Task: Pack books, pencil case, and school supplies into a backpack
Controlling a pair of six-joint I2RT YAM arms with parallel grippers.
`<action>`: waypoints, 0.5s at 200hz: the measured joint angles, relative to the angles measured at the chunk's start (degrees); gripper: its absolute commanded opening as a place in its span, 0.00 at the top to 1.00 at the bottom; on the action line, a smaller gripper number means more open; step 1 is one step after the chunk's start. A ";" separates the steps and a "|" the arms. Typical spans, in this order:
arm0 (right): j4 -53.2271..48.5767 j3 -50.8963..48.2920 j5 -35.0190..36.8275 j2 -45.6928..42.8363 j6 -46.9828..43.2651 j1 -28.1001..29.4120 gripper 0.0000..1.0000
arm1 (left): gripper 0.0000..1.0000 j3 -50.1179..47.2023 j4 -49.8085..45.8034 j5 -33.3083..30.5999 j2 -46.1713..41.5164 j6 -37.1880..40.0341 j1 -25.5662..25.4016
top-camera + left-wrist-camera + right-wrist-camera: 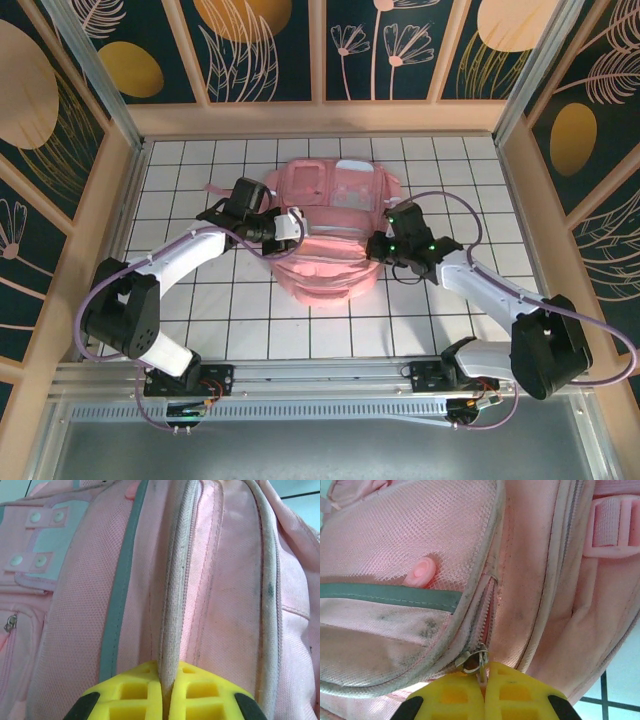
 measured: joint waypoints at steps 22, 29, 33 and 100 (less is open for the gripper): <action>2.27 -1.49 -5.22 -0.04 -3.39 -2.19 1.00 | 0.85 0.09 -0.61 0.33 0.15 2.40 0.04; 2.56 -1.68 -6.78 -0.04 -4.46 -2.45 1.00 | 0.65 0.50 -1.55 0.92 0.50 2.78 0.17; 2.60 -1.68 -7.34 -0.04 -4.98 -2.49 1.00 | 0.57 0.87 -2.14 1.31 0.79 3.02 0.31; 2.19 0.90 -10.99 -0.09 -10.36 5.31 1.00 | 0.40 3.50 -0.11 2.91 0.76 -0.26 -9.22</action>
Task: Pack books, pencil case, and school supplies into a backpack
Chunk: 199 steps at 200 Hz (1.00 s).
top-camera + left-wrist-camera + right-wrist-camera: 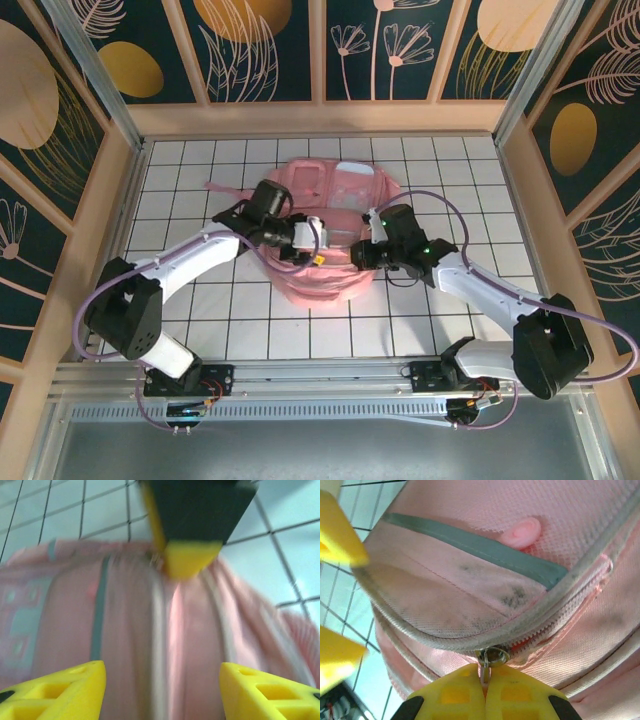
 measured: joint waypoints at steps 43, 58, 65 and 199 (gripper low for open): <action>0.52 0.15 -1.79 0.00 -0.24 0.74 1.00 | 0.63 0.00 1.44 -5.57 1.05 -1.16 -2.16; 0.48 0.15 -1.79 0.00 -0.48 0.74 1.00 | 0.75 0.00 1.90 -8.79 2.05 -2.01 -2.34; 0.39 0.15 -1.79 -0.02 -0.63 0.70 1.00 | 0.77 0.00 2.25 -10.23 2.43 -2.27 -2.43; -5.66 5.97 -5.25 7.82 -7.72 -12.90 1.00 | 1.00 -0.83 7.08 -12.07 2.58 5.05 -3.89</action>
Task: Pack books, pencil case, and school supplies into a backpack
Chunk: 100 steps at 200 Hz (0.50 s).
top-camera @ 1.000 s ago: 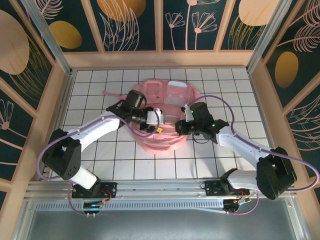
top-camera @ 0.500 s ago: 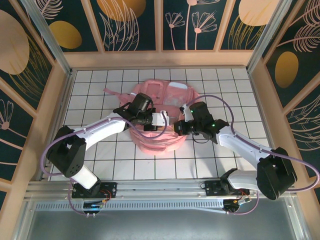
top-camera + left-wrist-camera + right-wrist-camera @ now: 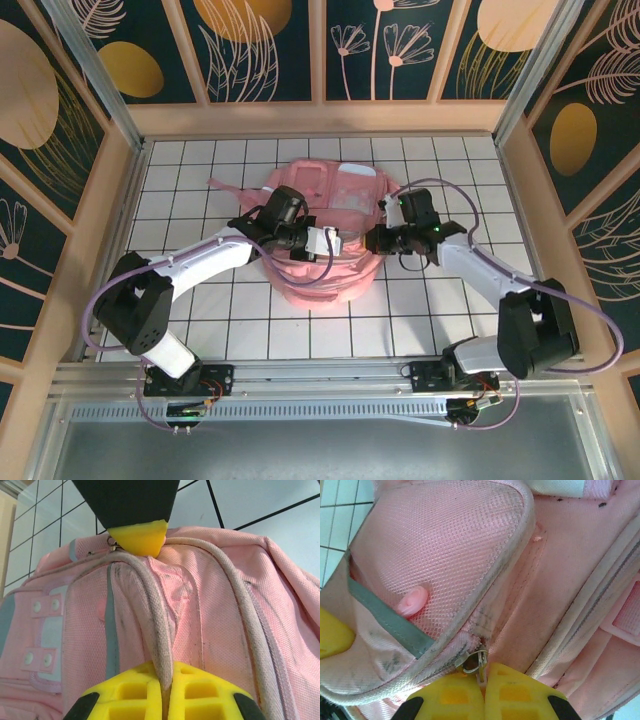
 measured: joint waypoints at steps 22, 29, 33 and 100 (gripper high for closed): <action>-3.48 4.15 -1.51 3.87 -5.60 -1.11 1.00 | 1.00 -1.07 1.99 -0.63 0.00 0.90 0.42; -4.35 5.09 -1.68 4.68 -8.26 -1.38 1.00 | 1.00 -1.38 2.58 -0.74 0.00 1.03 0.55; -4.66 5.33 -1.70 4.87 -9.81 -1.49 1.00 | 1.00 -1.53 2.82 -0.76 0.00 1.16 0.59; -5.38 4.02 -3.39 1.92 -48.00 -3.30 1.00 | 1.00 -5.46 5.40 -1.25 -2.99 4.57 0.61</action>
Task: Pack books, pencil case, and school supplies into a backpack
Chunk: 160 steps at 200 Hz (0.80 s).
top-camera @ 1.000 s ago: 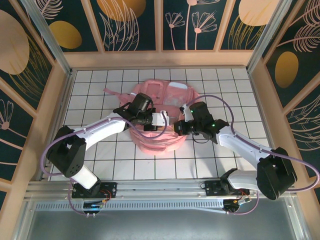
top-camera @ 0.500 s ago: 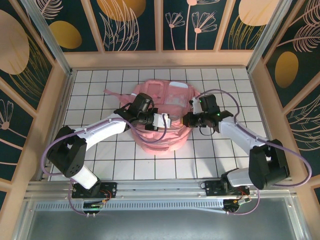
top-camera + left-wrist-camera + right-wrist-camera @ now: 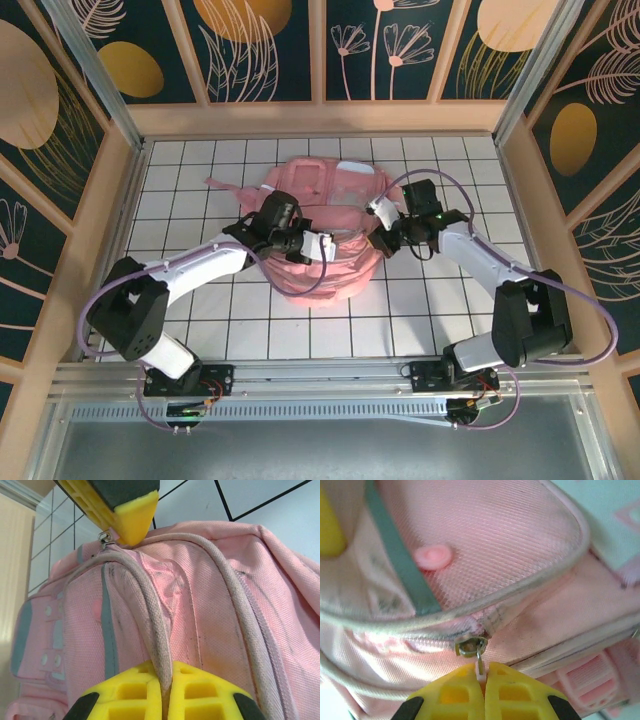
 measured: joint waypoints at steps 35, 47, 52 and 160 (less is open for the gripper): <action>-6.49 4.44 -9.01 3.17 -20.02 -5.35 1.00 | 1.00 -4.35 4.46 -0.35 -2.58 1.79 -0.09; -9.03 7.10 -11.04 5.97 -23.58 -6.29 1.00 | 1.00 -5.79 6.23 -0.68 -3.45 2.34 -0.09; -10.23 8.22 -11.85 7.21 -24.68 -6.51 1.00 | 1.00 -6.36 6.78 -0.90 -3.78 2.45 -0.09; 11.69 0.66 0.55 2.40 -6.86 -17.14 0.38 | 0.49 -8.44 2.12 -0.07 -9.07 -8.33 2.08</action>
